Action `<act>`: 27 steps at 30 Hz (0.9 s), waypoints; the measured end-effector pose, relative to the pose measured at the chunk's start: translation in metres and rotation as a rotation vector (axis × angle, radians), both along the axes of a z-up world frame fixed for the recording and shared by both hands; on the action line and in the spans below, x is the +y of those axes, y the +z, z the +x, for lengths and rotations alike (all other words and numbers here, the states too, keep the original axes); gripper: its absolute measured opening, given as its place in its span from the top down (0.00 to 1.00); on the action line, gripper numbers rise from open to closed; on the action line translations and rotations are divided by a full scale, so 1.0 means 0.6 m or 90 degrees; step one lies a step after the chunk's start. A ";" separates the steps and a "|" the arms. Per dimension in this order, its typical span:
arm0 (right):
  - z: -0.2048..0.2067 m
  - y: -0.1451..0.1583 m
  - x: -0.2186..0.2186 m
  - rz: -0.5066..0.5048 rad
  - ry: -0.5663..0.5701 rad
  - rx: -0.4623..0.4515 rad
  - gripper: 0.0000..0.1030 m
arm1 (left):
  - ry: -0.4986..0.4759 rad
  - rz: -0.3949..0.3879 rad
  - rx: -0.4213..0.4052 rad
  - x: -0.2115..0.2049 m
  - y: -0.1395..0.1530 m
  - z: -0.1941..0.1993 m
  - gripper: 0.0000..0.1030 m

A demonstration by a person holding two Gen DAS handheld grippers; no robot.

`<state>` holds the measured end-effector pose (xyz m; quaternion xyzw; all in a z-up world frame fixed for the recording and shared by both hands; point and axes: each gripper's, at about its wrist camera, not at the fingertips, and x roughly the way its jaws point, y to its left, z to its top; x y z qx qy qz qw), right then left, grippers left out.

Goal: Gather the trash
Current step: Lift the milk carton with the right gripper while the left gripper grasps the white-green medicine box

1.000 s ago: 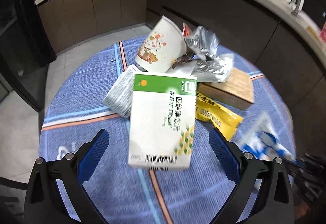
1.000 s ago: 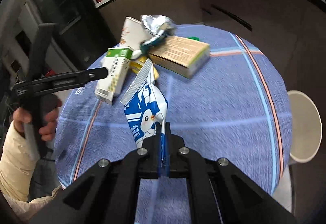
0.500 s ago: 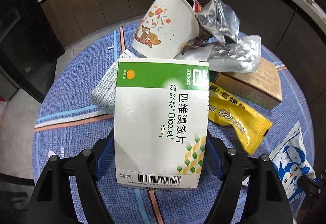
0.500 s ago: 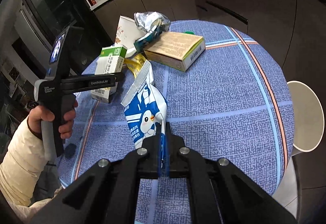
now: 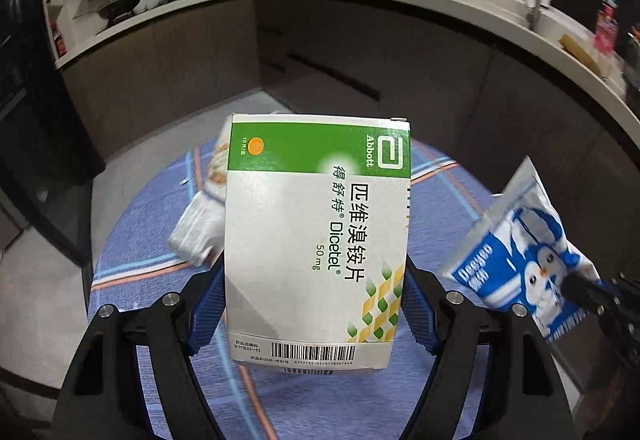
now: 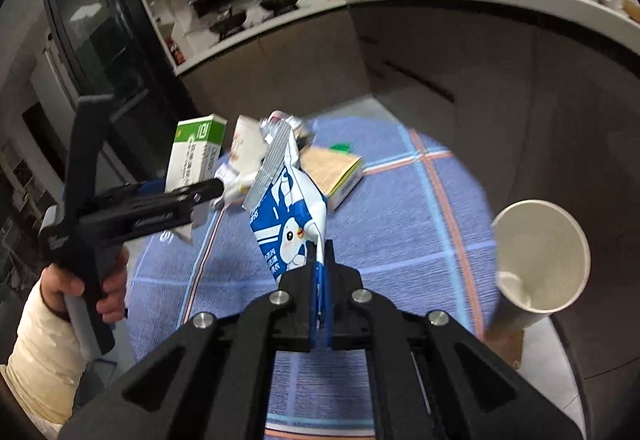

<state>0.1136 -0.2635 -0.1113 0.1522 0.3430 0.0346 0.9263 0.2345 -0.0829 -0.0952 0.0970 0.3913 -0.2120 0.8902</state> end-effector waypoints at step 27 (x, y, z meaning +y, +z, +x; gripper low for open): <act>-0.058 -0.166 -0.380 0.014 -0.296 0.097 0.96 | -0.287 0.032 0.115 -0.496 -0.124 -0.022 0.30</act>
